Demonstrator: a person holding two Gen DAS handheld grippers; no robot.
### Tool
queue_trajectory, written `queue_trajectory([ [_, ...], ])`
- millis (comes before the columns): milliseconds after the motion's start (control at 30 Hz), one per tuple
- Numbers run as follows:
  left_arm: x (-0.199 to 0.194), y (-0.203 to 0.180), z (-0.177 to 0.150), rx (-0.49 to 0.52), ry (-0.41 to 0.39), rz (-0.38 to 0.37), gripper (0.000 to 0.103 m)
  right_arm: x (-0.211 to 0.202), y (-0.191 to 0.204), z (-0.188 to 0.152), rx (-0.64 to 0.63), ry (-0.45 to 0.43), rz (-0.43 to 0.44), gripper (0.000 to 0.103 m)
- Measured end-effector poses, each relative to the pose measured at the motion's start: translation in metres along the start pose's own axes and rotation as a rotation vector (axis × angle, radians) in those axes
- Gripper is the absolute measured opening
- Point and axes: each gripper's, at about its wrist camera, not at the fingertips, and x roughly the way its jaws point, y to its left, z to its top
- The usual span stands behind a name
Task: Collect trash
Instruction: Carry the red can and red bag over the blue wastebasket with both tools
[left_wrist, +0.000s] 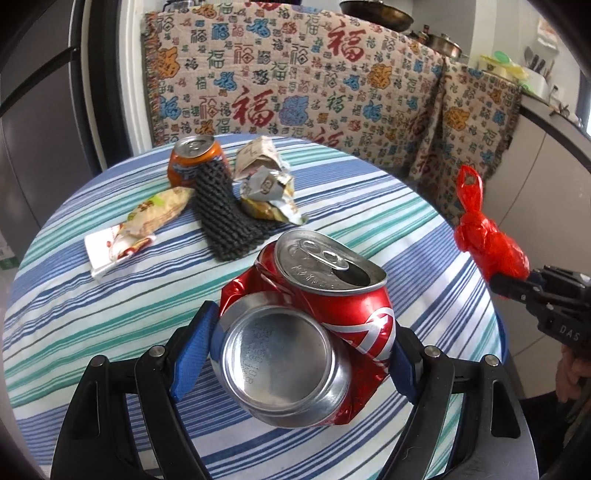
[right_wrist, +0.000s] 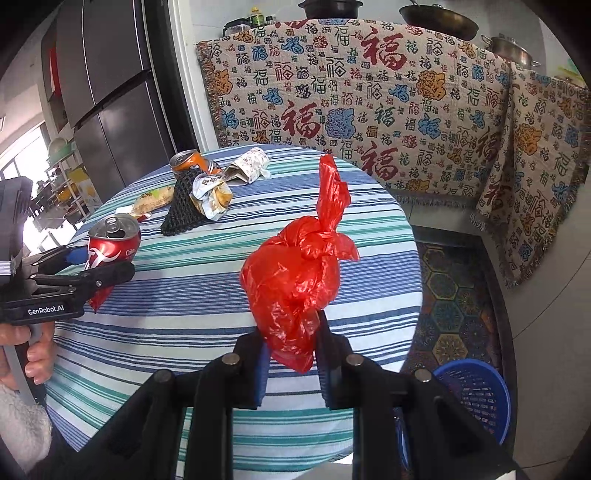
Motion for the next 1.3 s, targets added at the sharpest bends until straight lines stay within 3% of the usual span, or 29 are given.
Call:
queue_trajectory([
  [300, -0.003, -0.060, 0.010, 0.049, -0.012, -0.084, 0.083, -0.036, -0.035, -0.014, 0.051, -0.037, -0.035, 0.022],
  [567, 0.002, -0.132, 0.022, 0.119, -0.024, -0.170, 0.083, -0.067, -0.093, -0.032, 0.146, -0.055, -0.118, 0.022],
  [967, 0.038, -0.242, 0.024, 0.210, 0.010, -0.291, 0.083, -0.082, -0.180, -0.075, 0.283, 0.033, -0.233, 0.022],
  [1300, 0.074, -0.319, 0.023, 0.263, 0.059, -0.374, 0.083, -0.096, -0.227, -0.107, 0.339, 0.041, -0.278, 0.022],
])
